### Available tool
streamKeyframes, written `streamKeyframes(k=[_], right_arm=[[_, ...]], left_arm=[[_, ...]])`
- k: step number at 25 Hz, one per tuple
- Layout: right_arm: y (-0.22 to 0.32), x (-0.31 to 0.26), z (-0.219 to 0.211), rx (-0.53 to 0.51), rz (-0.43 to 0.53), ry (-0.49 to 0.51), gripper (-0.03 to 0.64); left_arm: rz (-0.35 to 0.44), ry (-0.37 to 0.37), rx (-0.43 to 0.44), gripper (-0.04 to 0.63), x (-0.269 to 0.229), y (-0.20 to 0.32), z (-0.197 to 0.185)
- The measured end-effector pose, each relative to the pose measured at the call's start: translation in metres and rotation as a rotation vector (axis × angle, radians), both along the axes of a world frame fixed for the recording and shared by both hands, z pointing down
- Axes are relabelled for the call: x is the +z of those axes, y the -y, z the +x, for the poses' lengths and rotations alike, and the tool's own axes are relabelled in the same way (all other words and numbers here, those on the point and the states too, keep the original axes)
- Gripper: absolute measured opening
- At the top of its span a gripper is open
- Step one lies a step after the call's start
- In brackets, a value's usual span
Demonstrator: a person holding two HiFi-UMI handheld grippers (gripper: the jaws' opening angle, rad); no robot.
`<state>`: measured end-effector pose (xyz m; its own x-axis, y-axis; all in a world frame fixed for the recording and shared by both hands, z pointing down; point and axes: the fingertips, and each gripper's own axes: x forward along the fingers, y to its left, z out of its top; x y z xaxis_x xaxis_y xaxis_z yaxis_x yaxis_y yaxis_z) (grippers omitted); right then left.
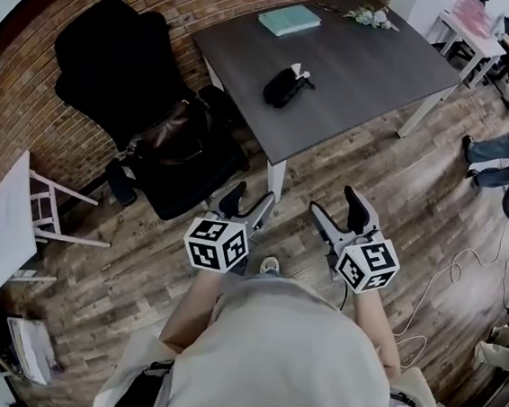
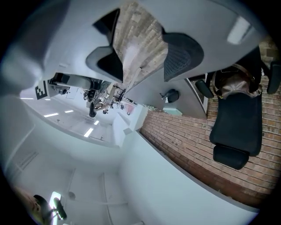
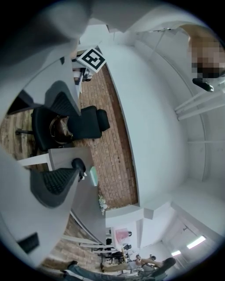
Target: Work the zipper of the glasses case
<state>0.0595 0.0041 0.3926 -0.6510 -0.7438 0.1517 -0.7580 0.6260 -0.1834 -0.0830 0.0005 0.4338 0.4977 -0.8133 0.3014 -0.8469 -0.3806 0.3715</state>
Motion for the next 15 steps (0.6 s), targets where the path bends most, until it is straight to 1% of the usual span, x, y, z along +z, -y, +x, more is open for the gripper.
streamKeyframes(k=[7,12,15], right_arm=[[0.068,0.004,-0.020,0.039,-0.010,0.011,0.344],[0.094,0.019,-0.020,0.065,-0.055,0.007,0.344],[0.109,0.028,-0.018,0.070,-0.083,0.001,0.344]], left_arm=[[-0.033,0.005,0.050,0.290,0.016,0.068,-0.018],[-0.082,0.014,0.090,0.324,0.039,0.108,-0.019],[-0.116,0.023,0.116,0.356,0.053,0.132,-0.017]])
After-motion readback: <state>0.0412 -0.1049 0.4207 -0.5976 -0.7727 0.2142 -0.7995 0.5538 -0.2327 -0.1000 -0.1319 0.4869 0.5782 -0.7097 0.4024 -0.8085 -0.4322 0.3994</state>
